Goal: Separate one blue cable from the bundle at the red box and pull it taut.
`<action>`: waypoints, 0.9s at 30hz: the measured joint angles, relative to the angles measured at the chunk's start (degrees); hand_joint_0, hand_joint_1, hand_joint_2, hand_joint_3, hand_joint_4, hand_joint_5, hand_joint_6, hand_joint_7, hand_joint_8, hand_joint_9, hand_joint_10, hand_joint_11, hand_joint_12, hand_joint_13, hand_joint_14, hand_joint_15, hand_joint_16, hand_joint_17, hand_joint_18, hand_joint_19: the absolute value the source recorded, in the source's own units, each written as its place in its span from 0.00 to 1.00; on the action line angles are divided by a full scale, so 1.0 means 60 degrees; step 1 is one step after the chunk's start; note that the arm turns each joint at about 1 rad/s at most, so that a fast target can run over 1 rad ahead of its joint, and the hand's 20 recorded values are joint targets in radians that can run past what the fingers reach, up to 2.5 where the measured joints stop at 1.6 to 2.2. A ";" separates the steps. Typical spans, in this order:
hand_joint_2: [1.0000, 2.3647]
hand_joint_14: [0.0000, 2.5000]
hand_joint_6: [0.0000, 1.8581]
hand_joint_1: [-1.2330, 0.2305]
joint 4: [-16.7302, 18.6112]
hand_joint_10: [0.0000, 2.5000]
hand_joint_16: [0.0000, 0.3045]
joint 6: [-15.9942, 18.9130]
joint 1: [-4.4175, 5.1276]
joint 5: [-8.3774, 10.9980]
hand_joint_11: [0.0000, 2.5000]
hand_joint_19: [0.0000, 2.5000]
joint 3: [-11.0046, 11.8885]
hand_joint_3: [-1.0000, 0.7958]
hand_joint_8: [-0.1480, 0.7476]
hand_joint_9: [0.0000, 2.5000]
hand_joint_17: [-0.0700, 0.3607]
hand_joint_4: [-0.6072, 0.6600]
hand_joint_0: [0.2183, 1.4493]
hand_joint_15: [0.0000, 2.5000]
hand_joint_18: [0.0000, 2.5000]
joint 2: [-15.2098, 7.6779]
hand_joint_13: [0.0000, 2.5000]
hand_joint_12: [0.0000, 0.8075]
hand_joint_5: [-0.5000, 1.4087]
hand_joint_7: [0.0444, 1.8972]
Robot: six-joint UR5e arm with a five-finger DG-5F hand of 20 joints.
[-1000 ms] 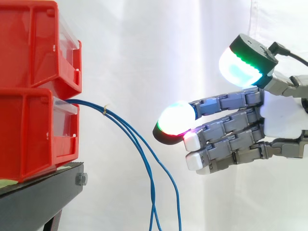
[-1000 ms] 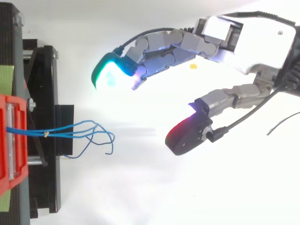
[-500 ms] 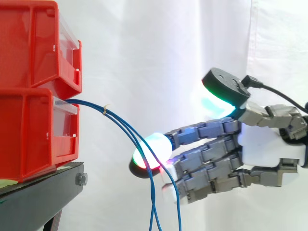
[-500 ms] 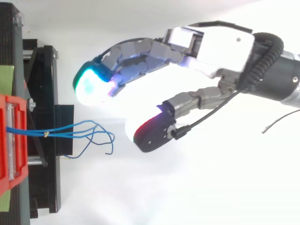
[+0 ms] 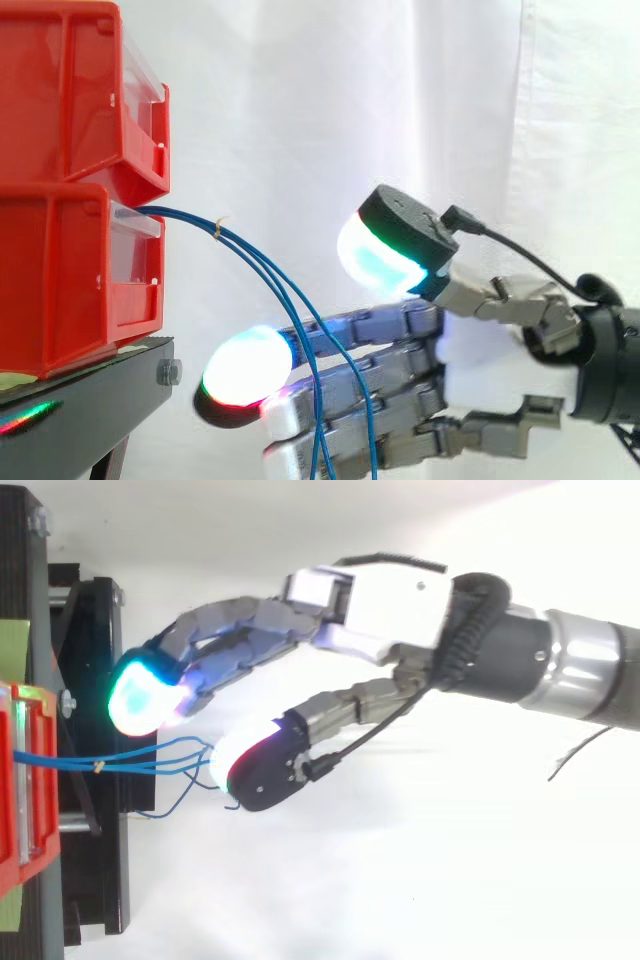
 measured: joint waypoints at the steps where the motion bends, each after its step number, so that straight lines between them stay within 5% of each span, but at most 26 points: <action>1: 0.00 0.01 0.27 0.44 0.0019 0.01 0.16 0.0145 0.0003 -0.0113 0.21 0.19 0.0077 0.28 0.47 0.27 0.42 0.63 0.19 0.13 0.17 -0.0065 0.26 0.41 0.17 0.39; 8: 0.00 0.01 0.27 0.43 0.0129 0.01 0.16 0.0472 0.0032 -0.0465 0.25 0.21 0.0246 0.28 0.46 0.27 0.42 0.63 0.20 0.15 0.19 -0.0199 0.27 0.42 0.16 0.40; 27: 0.00 0.01 0.27 0.37 0.0119 0.01 0.15 0.1250 0.0056 -0.0522 0.33 0.26 0.0555 0.30 0.44 0.30 0.40 0.62 0.25 0.22 0.25 -0.0205 0.33 0.41 0.16 0.43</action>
